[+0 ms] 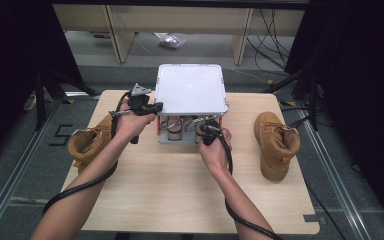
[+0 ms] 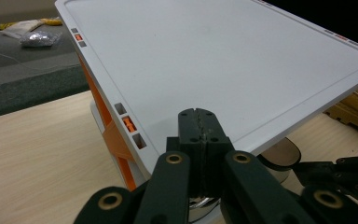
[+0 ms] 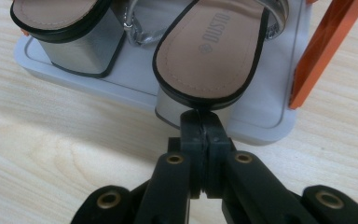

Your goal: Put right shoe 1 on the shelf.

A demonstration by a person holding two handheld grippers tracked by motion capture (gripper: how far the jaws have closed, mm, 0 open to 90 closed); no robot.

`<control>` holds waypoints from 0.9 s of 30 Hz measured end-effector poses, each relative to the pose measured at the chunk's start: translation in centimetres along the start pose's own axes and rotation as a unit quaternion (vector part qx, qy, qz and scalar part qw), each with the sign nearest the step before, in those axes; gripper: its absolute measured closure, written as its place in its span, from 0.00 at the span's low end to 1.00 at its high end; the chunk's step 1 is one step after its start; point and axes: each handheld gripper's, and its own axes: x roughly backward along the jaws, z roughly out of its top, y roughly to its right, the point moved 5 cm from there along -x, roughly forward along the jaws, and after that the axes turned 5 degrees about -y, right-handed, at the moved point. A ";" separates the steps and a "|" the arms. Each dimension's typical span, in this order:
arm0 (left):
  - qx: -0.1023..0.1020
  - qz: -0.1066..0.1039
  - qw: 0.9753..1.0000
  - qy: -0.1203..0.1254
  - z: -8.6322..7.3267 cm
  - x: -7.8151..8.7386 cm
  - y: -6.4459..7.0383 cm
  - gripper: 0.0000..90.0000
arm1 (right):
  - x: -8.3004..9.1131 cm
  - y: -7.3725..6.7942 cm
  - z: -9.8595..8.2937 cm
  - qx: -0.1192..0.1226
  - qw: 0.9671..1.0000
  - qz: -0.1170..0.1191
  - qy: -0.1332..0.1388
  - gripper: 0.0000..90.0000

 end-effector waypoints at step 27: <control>0.000 0.000 1.000 0.000 0.0 0.0 0.0 1.00 | -1.3 0.9 0.5 0.009 1.000 -0.009 0.020 0.98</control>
